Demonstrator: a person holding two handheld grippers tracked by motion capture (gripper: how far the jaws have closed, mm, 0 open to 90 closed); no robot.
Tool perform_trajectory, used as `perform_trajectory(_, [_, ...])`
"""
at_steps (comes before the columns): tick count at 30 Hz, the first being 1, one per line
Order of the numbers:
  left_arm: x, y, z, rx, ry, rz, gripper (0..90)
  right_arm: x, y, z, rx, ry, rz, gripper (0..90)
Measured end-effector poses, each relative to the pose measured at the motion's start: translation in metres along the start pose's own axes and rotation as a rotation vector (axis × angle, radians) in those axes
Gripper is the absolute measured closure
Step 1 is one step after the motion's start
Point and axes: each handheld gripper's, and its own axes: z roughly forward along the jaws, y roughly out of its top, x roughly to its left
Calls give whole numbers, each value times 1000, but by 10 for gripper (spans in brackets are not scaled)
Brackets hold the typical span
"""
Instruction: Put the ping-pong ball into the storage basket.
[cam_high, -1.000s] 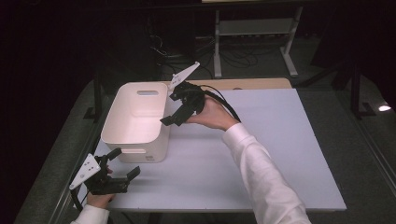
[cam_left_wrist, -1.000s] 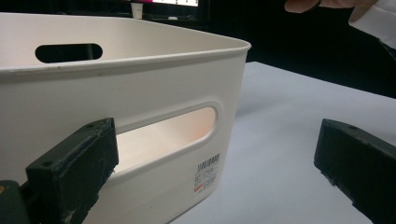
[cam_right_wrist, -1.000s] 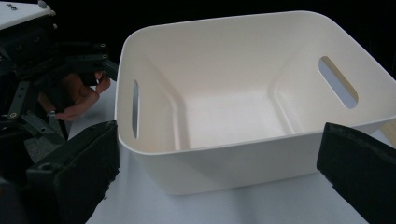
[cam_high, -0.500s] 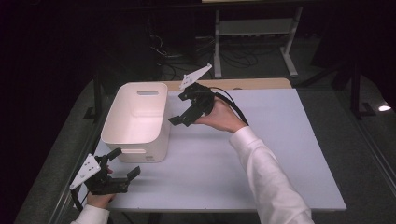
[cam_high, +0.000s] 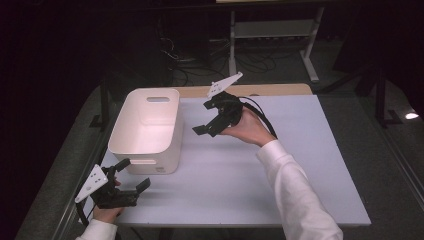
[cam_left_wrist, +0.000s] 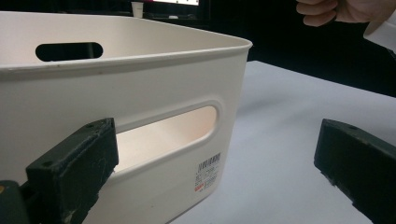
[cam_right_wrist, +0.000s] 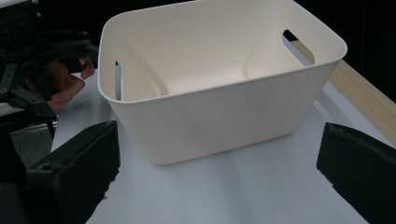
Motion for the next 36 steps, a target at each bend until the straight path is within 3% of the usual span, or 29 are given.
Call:
perform_trajectory(28, [-1,1,-1,-12,4,-6,0,-5,-39,-35,-12,-77,40,0])
perform_trajectory(32, [-1,1,-1,0,6,-1,0,-2,-49,-44,-35,-82,79,0])
perform_trajectory(36, [-1,1,-1,-5,7,-2,0,-4,-58,-48,-60,-96,89,0])
